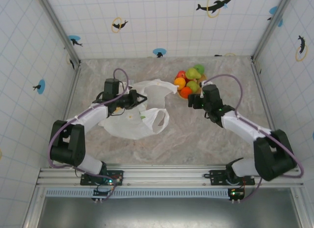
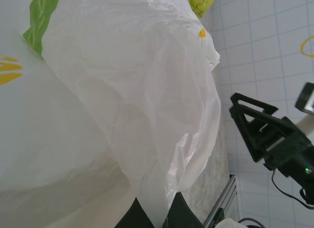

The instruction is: Place the fruits into the plastic bag

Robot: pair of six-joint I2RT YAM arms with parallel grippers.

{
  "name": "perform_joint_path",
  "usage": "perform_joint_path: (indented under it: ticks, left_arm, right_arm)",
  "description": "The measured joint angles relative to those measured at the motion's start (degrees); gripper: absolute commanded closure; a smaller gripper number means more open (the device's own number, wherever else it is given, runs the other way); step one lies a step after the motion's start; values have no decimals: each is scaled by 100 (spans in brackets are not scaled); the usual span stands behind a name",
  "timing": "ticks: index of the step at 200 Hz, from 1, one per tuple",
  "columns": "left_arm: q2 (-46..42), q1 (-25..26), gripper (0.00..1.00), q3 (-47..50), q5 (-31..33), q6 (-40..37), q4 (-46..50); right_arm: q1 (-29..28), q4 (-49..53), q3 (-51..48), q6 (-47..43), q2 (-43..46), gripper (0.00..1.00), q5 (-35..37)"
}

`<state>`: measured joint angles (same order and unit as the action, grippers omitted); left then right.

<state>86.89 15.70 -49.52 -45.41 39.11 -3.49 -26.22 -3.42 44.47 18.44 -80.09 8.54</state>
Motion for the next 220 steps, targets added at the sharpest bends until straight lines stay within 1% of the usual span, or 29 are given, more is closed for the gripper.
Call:
perform_joint_path:
  ticks: [29, 90, 143, 220]
  left_arm:
    - [0, 0, 100, 11, 2, 28, -7]
    - [0, 0, 100, 20, 0, 44, -9]
    - [0, 0, 100, 20, 0, 61, -9]
    - [0, 0, 100, 22, -4, 109, -7]
  right_arm:
    - [0, 13, 498, 179, -791, 8, 114]
    - [-2, 31, 1364, 404, -1965, 10, 190]
    - [-94, 138, 1917, 450, -2549, 12, 262]
    - [-304, 461, 2319, 387, -3021, 17, 778]
